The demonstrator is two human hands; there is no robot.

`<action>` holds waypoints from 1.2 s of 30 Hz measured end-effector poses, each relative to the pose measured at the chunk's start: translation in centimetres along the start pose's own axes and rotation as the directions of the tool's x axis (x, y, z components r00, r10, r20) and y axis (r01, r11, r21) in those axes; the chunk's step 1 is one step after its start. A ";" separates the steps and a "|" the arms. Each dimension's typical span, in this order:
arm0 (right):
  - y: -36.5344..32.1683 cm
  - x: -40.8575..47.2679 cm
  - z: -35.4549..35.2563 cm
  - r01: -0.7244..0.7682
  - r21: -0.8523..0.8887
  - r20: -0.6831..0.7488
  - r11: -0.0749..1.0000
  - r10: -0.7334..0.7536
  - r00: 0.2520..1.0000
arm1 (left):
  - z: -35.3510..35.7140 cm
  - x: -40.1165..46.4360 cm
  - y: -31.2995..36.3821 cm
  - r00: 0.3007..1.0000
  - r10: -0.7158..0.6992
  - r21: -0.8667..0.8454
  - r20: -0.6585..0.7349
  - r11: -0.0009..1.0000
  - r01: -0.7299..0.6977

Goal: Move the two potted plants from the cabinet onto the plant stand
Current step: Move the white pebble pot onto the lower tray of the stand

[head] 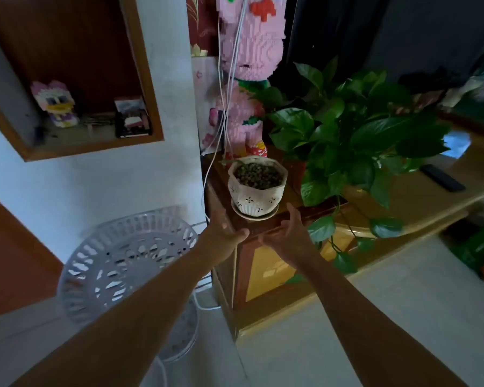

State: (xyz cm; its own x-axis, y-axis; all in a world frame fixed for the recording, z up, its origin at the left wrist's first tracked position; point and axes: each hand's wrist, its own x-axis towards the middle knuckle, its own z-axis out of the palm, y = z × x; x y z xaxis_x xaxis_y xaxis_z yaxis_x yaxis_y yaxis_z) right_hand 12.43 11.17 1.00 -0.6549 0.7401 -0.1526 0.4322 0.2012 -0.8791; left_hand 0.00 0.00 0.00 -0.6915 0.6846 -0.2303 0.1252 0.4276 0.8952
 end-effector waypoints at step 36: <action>9.0 16.9 3.6 0.583 0.036 -0.117 0.812 -0.576 0.809 | 3.2 19.2 -5.7 0.809 0.583 -0.201 -0.070 0.786 -0.584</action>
State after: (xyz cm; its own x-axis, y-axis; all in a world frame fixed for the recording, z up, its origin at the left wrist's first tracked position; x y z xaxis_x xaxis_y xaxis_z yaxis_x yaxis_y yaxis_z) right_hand 3.08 23.18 -11.13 -0.7063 0.5579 0.4357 -0.0535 0.5716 -0.8188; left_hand -11.69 12.57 -10.71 -0.5362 0.7622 0.3626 0.3594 -0.1825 0.9151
